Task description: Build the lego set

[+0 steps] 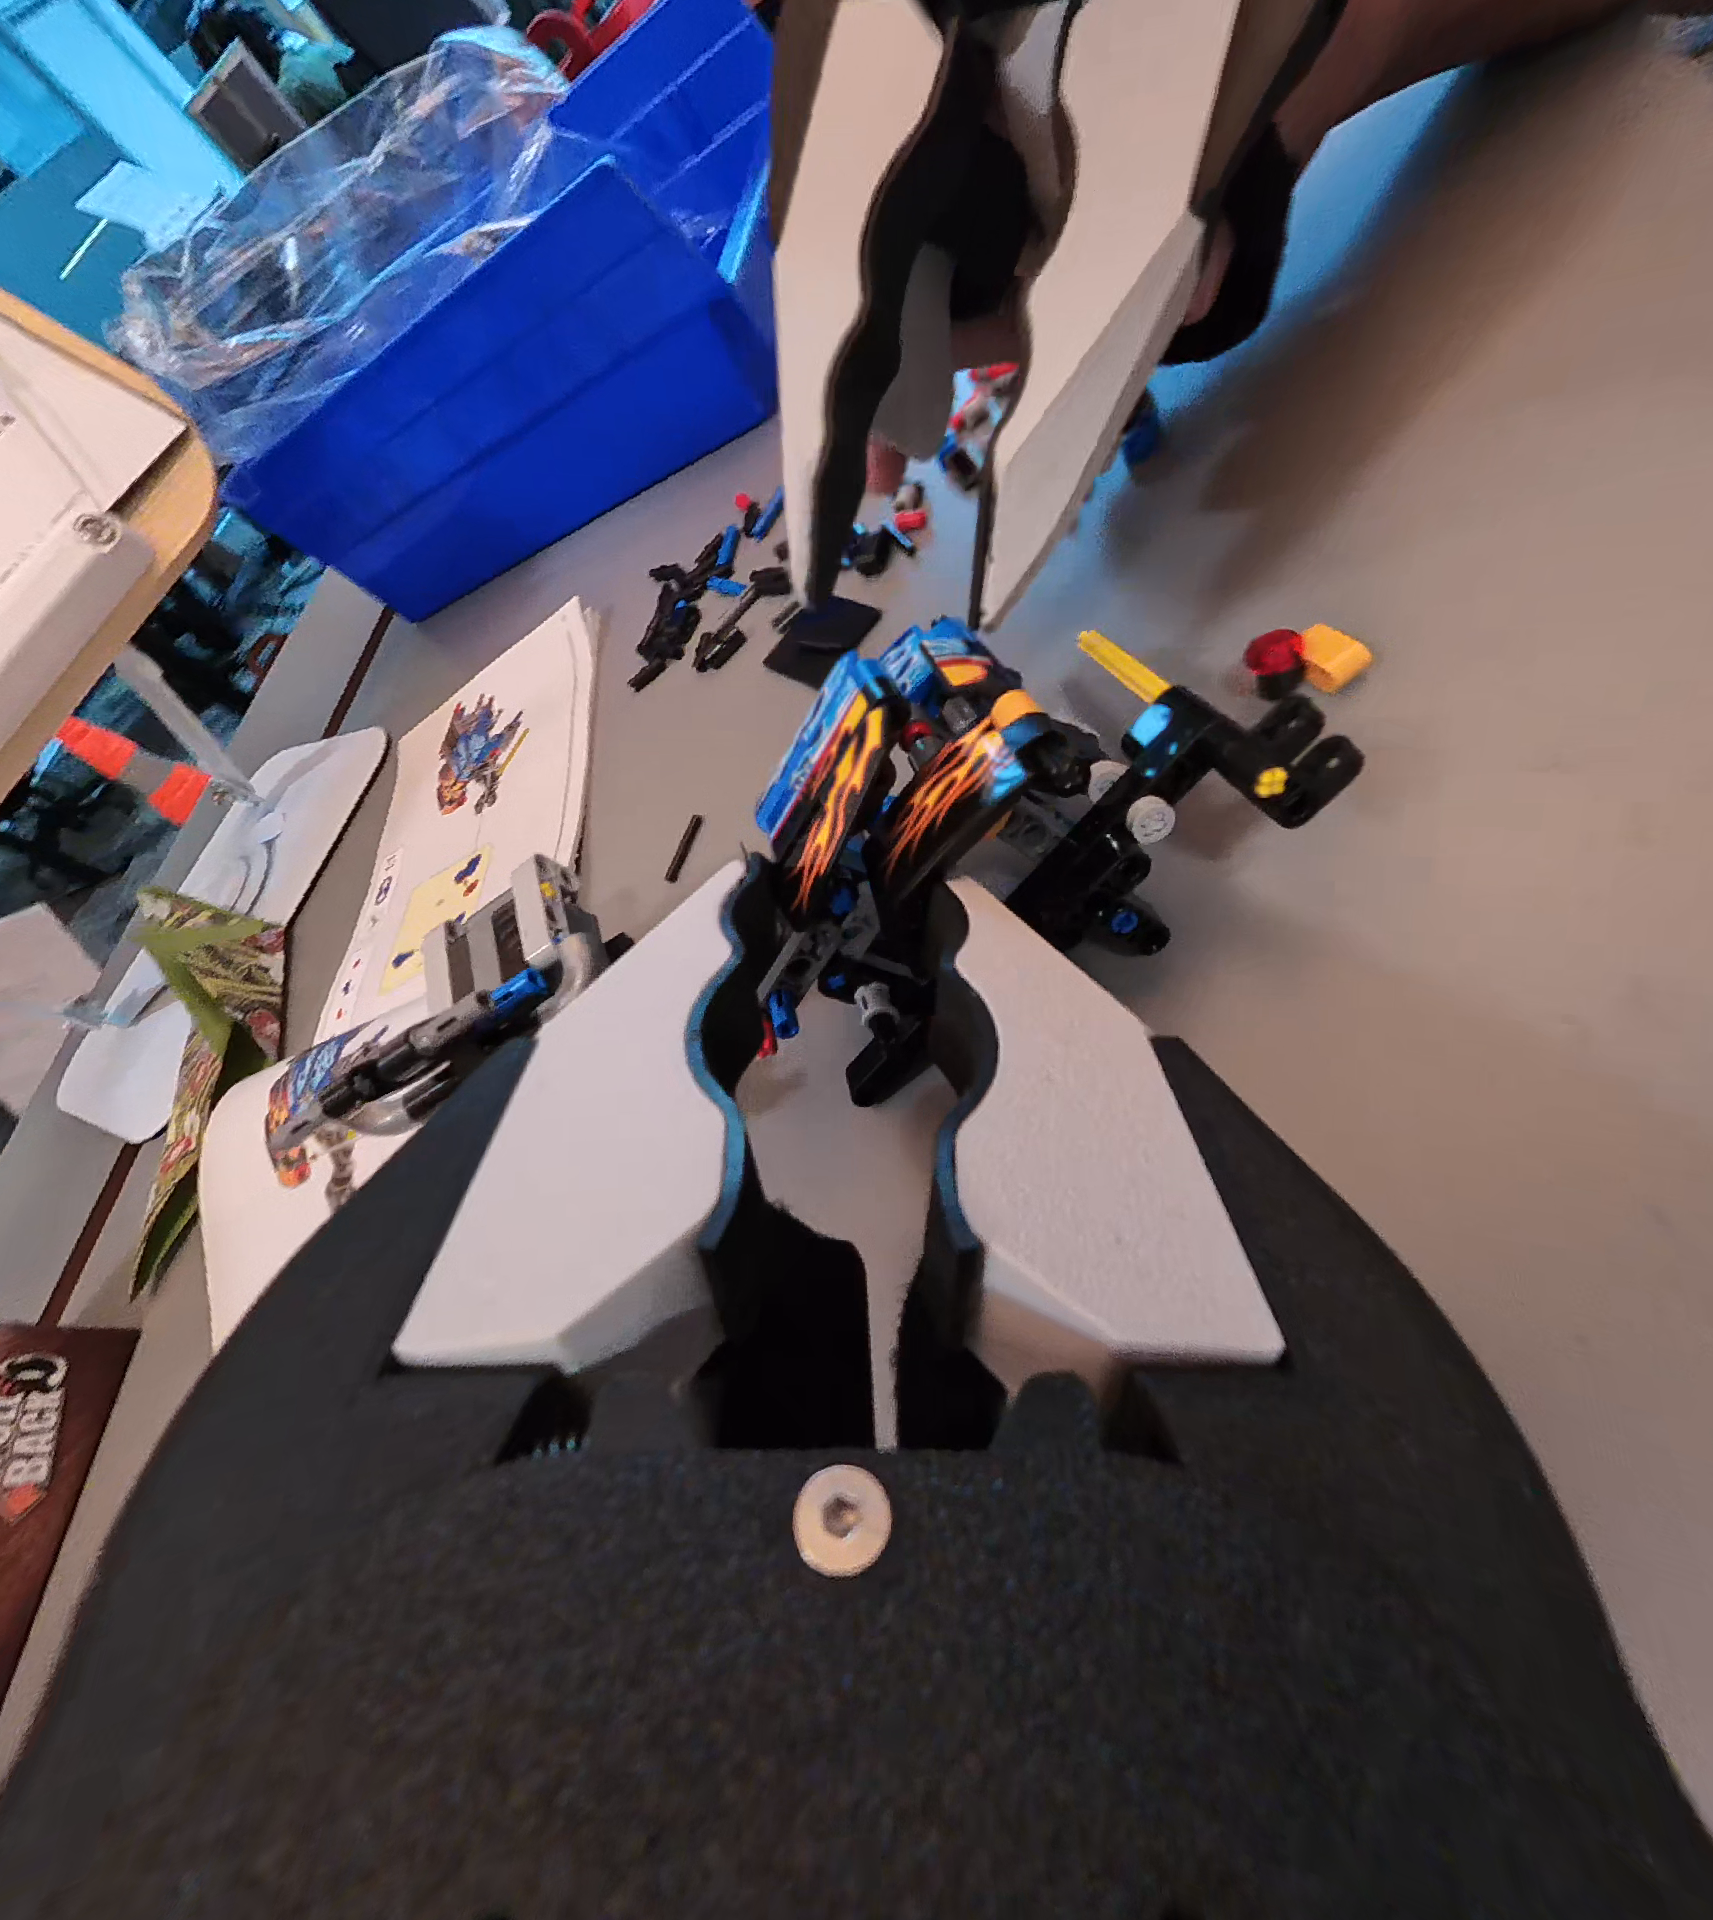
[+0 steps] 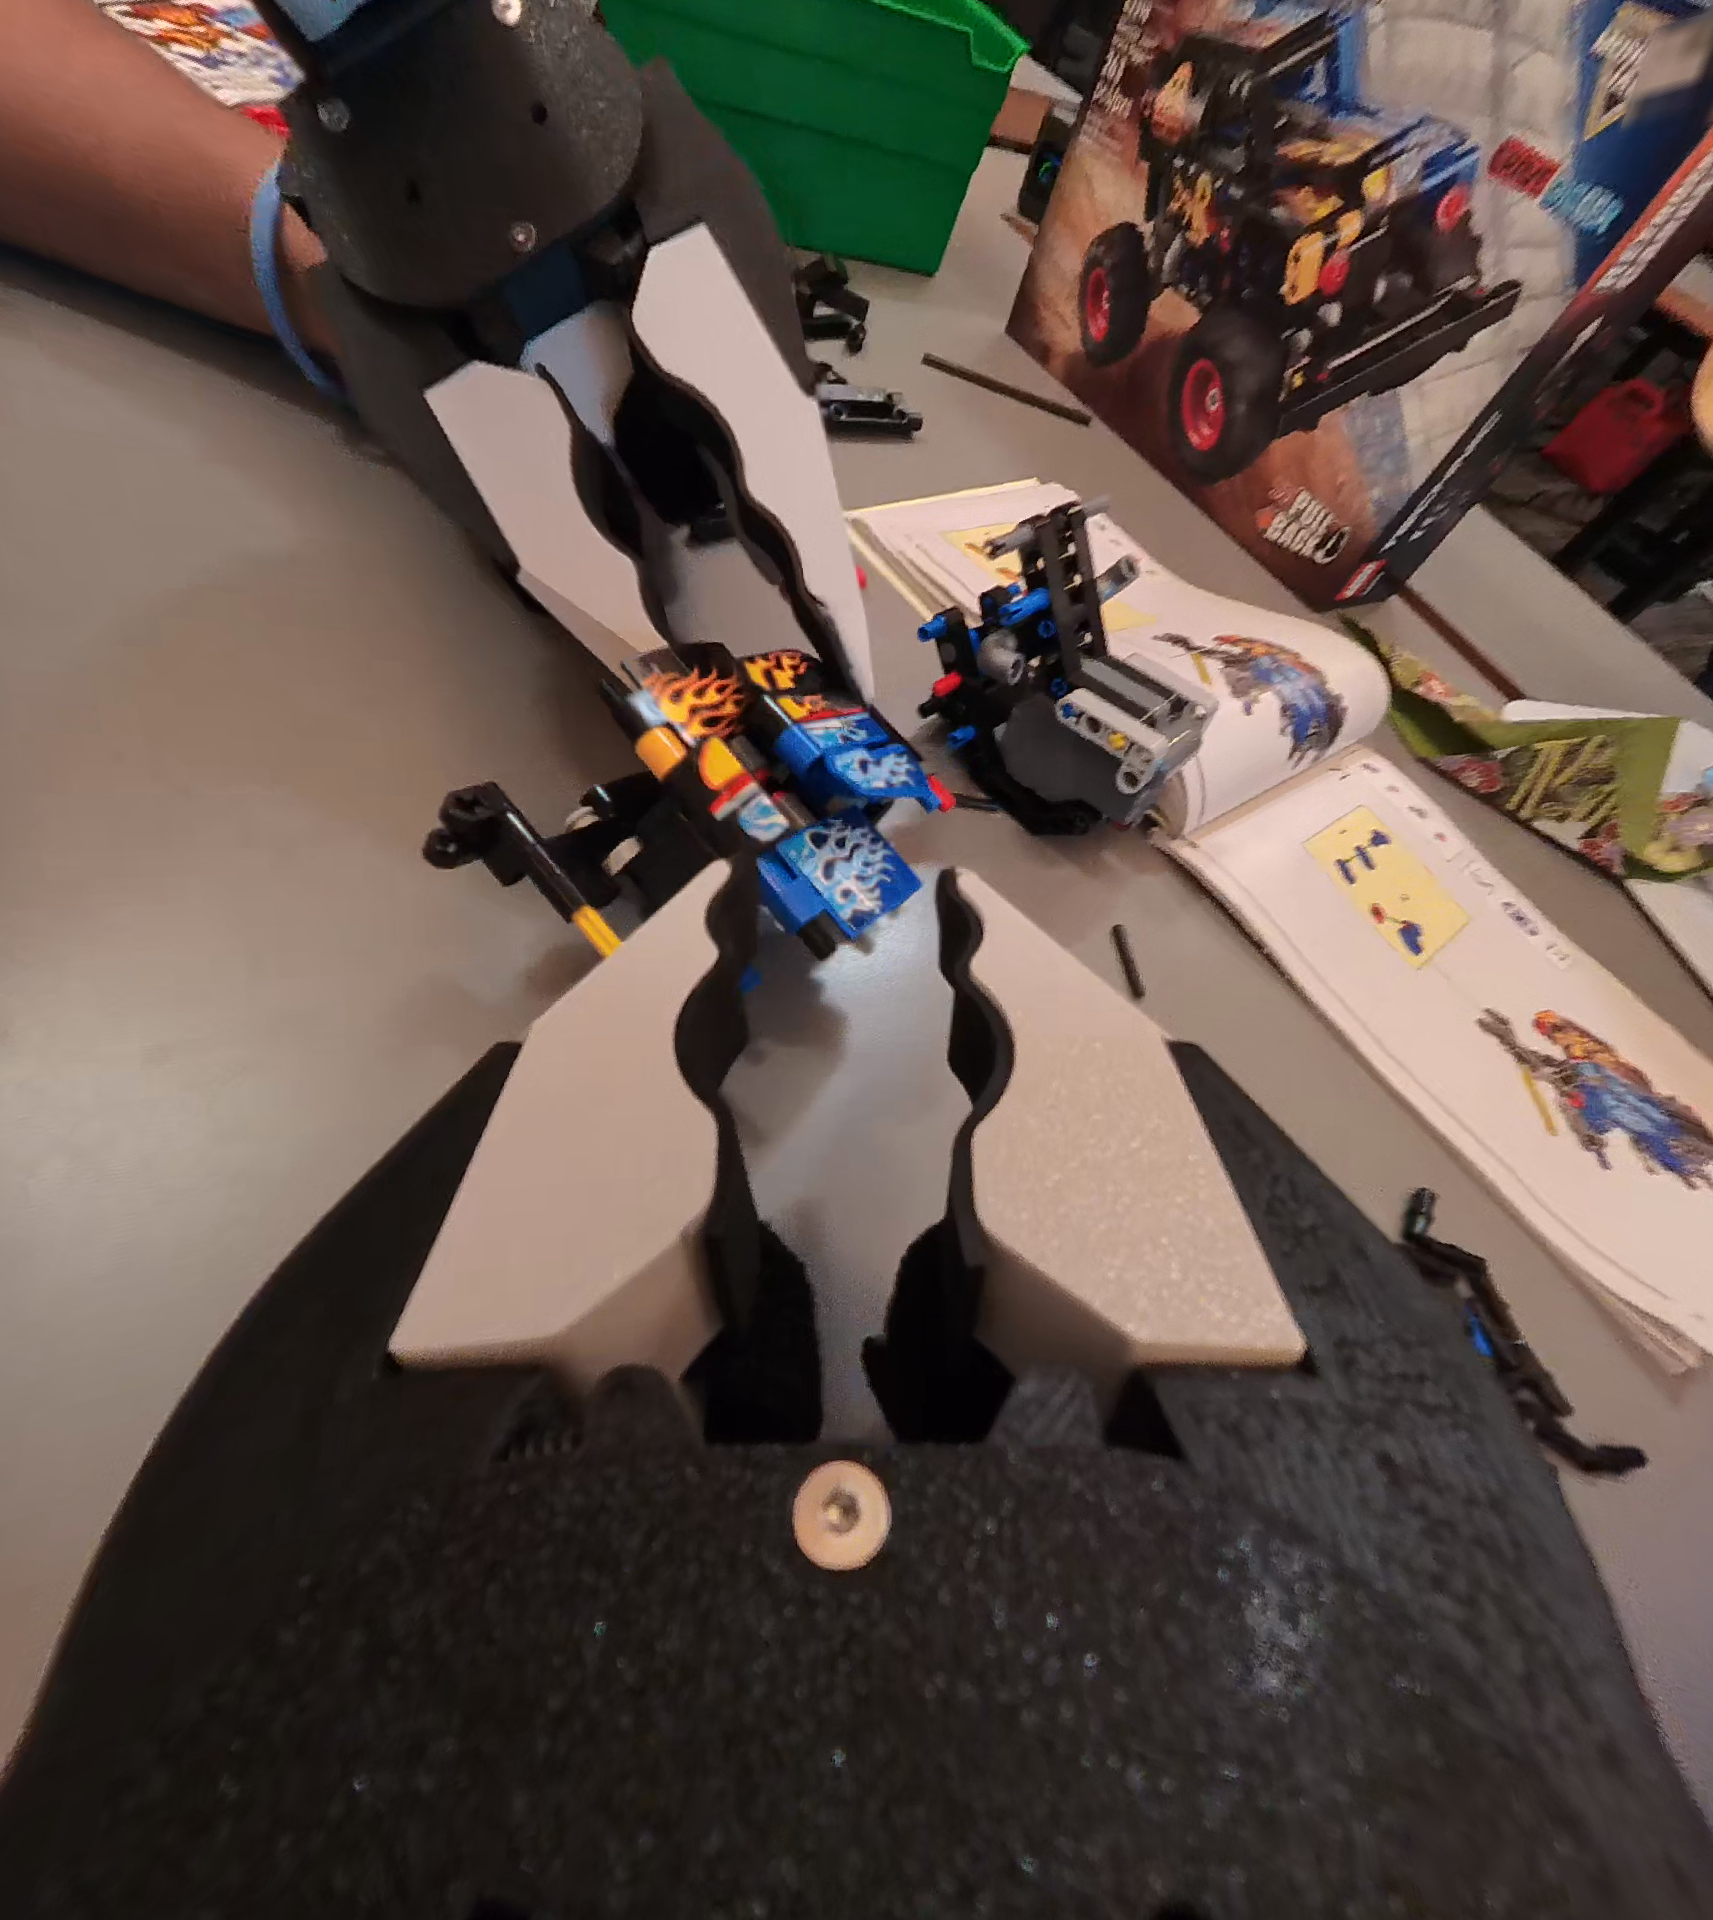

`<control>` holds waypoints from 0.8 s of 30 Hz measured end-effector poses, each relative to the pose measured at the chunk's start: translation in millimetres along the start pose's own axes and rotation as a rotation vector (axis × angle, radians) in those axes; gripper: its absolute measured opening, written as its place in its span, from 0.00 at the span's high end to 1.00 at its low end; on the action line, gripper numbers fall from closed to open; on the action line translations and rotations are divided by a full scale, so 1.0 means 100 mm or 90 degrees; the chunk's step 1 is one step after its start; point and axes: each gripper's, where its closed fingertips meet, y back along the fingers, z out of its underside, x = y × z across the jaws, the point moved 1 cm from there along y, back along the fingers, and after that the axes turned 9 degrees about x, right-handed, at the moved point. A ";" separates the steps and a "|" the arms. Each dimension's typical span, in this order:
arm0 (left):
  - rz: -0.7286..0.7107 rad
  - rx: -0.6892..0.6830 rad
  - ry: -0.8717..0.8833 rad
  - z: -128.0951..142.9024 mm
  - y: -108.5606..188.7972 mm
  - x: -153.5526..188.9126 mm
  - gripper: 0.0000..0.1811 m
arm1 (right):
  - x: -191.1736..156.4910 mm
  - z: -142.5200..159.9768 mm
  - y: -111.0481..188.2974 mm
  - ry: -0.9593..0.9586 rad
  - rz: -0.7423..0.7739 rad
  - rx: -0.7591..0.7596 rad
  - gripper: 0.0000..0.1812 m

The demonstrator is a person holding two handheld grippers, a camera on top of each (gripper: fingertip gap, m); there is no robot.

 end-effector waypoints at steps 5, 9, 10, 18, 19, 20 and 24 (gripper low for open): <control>0.024 0.014 -0.012 0.01 0.05 0.01 0.85 | -0.08 -0.02 -0.01 -0.040 -0.040 0.004 0.80; 0.021 0.014 -0.019 0.01 0.05 0.01 0.85 | -0.18 -0.04 -0.02 -0.070 -0.085 0.009 0.80; 0.019 0.012 -0.021 0.01 0.05 0.01 0.86 | -0.18 -0.05 -0.02 -0.071 -0.086 0.012 0.80; -0.011 -0.011 -0.006 -0.01 0.00 -0.02 0.88 | -0.26 -0.15 -0.12 0.053 -0.053 0.020 0.79; -0.014 -0.013 -0.011 -0.02 0.00 -0.02 0.88 | -0.25 -0.14 -0.14 0.103 -0.033 0.010 0.79; -0.016 -0.015 -0.018 -0.02 0.00 -0.02 0.88 | -0.24 -0.11 -0.16 0.151 -0.014 0.000 0.79; -0.005 -0.013 -0.030 -0.04 0.00 0.02 0.88 | -0.25 -0.13 -0.17 0.258 0.016 -0.004 0.79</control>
